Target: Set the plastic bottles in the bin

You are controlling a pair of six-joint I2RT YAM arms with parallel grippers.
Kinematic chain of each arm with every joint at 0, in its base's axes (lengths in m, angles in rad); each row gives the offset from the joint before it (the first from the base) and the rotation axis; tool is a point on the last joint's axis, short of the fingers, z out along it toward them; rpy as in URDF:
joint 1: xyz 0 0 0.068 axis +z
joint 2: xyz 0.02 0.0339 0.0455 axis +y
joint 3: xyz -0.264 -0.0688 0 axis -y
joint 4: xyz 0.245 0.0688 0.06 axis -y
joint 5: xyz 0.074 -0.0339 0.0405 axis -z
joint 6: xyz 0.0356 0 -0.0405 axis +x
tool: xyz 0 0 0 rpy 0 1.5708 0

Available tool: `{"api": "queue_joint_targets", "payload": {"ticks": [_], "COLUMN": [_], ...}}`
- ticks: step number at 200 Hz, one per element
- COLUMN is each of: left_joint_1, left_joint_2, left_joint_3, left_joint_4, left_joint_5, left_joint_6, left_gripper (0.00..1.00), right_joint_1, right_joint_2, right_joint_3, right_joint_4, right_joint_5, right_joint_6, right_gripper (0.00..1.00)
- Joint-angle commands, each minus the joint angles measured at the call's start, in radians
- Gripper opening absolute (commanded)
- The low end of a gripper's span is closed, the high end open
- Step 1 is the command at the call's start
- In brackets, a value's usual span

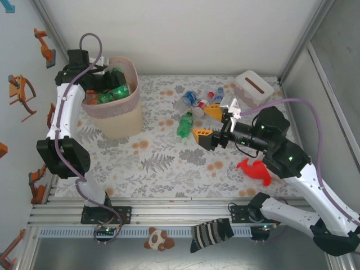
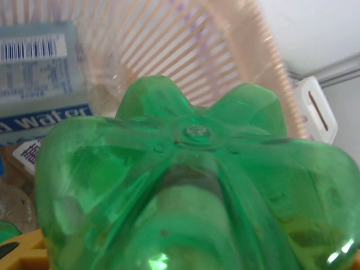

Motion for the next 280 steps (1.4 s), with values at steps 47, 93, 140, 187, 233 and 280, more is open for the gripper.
{"api": "queue_joint_targets", "payload": {"ticks": [47, 93, 140, 187, 233, 280], "left_joint_1": [-0.046, -0.070, -0.071, -0.071, -0.071, -0.071], "left_joint_2": [0.140, 0.249, 0.307, 0.240, 0.145, 0.067], "left_joint_3": [0.032, 0.091, 0.134, 0.203, 0.235, 0.253], "left_joint_4": [-0.237, -0.333, -0.338, -0.338, -0.339, -0.352], "left_joint_5": [-0.104, -0.221, -0.250, -0.227, -0.212, -0.226], "left_joint_6": [0.138, 0.193, 0.200, 0.185, 0.161, 0.148], "left_gripper": [0.51, 0.59, 0.66, 0.79, 0.87, 0.91], "right_joint_1": [0.008, 0.007, 0.008, 0.008, 0.008, 0.008], "right_joint_2": [0.014, 0.018, 0.024, 0.024, 0.017, 0.021], "right_joint_3": [0.020, 0.019, 0.027, 0.031, 0.025, 0.033], "right_joint_4": [0.014, 0.015, 0.014, 0.020, 0.028, 0.020], "right_joint_5": [0.002, 0.005, 0.006, 0.005, 0.019, 0.054], "right_joint_6": [0.008, 0.007, 0.008, 0.009, 0.009, 0.005], "right_gripper": [0.86, 0.86, 0.86, 0.86, 0.86, 0.86]}}
